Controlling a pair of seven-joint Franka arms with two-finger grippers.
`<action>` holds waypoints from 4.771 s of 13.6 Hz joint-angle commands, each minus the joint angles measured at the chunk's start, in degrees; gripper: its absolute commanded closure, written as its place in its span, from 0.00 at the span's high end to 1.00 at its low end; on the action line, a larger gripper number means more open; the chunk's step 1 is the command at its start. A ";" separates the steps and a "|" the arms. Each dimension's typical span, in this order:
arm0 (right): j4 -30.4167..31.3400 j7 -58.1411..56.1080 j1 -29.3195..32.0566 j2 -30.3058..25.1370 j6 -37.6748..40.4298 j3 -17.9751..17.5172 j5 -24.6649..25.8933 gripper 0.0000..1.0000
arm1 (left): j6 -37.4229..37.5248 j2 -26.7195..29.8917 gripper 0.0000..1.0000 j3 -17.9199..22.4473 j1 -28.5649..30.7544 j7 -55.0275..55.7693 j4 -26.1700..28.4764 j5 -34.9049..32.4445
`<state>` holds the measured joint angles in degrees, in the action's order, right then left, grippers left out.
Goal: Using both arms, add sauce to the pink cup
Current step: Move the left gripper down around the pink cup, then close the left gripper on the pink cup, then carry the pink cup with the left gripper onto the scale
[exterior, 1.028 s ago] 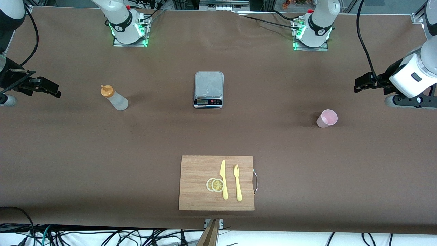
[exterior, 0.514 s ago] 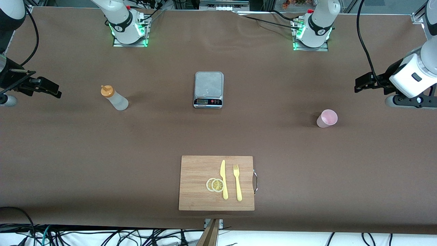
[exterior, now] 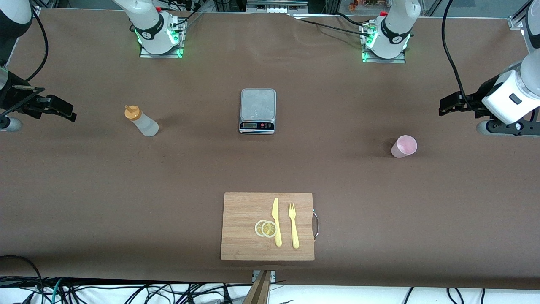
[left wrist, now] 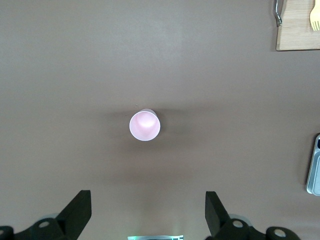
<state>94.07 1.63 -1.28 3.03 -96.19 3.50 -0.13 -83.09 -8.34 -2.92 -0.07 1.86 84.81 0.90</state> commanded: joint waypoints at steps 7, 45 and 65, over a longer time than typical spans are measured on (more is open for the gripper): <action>0.06 -0.04 0.14 -0.31 -0.22 -0.16 -0.83 1.00 | -2.05 -5.90 1.00 0.28 3.32 -2.90 3.41 0.07; 0.06 -0.04 0.14 -0.31 0.13 -0.16 -0.83 1.00 | -49.27 -10.47 0.97 3.54 4.11 -10.30 39.64 0.06; 0.06 -0.04 0.22 -0.31 0.30 -0.16 -0.83 1.00 | -36.71 -9.50 0.00 3.01 -5.88 -8.55 25.67 4.97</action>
<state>94.07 1.63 -1.29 3.09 -96.19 3.49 -0.16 -123.08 -18.28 -0.28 -0.97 -7.10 114.06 3.10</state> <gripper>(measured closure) 0.000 0.960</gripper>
